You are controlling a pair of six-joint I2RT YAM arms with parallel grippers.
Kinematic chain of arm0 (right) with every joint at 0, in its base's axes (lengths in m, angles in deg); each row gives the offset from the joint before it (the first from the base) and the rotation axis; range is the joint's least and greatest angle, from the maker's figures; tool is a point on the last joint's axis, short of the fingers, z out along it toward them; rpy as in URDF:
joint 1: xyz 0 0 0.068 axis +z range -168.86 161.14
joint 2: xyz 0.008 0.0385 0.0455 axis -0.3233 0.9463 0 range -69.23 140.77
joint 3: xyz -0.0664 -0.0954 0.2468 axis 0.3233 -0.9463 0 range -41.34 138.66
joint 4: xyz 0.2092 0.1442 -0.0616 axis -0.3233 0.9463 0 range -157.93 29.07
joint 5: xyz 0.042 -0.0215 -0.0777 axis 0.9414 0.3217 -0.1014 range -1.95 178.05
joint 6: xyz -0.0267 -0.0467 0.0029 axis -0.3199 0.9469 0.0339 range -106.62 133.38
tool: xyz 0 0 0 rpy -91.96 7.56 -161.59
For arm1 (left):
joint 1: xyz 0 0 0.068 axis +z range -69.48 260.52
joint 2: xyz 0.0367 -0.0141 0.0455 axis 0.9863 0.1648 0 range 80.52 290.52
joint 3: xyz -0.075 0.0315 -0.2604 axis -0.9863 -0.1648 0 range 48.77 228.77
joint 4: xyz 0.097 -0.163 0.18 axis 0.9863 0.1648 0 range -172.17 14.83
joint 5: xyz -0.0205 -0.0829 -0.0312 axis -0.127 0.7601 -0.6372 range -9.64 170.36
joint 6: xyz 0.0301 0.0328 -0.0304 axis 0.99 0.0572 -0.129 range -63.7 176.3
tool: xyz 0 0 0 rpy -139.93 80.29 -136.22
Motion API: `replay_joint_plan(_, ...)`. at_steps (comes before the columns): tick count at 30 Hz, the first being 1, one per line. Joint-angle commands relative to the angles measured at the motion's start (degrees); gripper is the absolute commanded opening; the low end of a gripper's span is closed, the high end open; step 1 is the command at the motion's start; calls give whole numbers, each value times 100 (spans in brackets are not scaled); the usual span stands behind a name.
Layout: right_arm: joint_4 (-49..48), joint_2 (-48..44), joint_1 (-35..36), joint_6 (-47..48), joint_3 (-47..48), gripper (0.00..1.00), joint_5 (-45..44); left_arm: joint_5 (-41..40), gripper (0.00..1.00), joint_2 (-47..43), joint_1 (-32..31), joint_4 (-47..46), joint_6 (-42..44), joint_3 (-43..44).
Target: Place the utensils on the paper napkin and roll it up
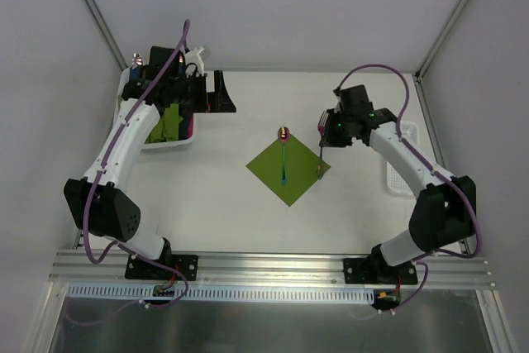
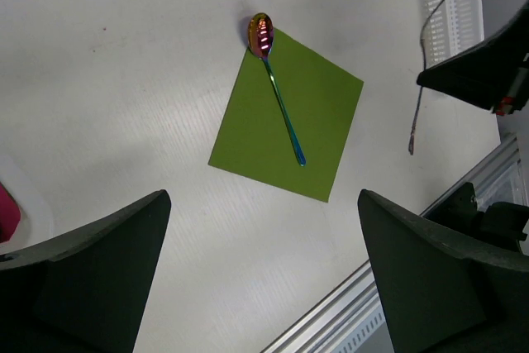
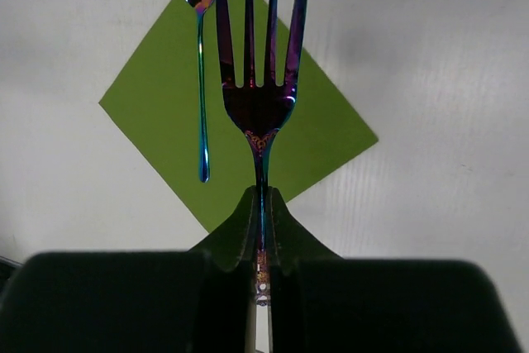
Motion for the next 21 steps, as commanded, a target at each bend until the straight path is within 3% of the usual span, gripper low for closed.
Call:
replay_joint_plan(1, -319, 326, 535, -413, 122, 0, -562, -232, 99, -445, -42, -33, 28, -453)
replay_joint_plan(7, -487, 1170, 1150, -677, 472, 0, -1072, -400, 99, -411, -42, -77, -25, -543)
replay_joint_plan(21, 383, 2840, 1362, -818, 2178, 0, -1259, -620, 99, -217, -33, -77, -165, -683)
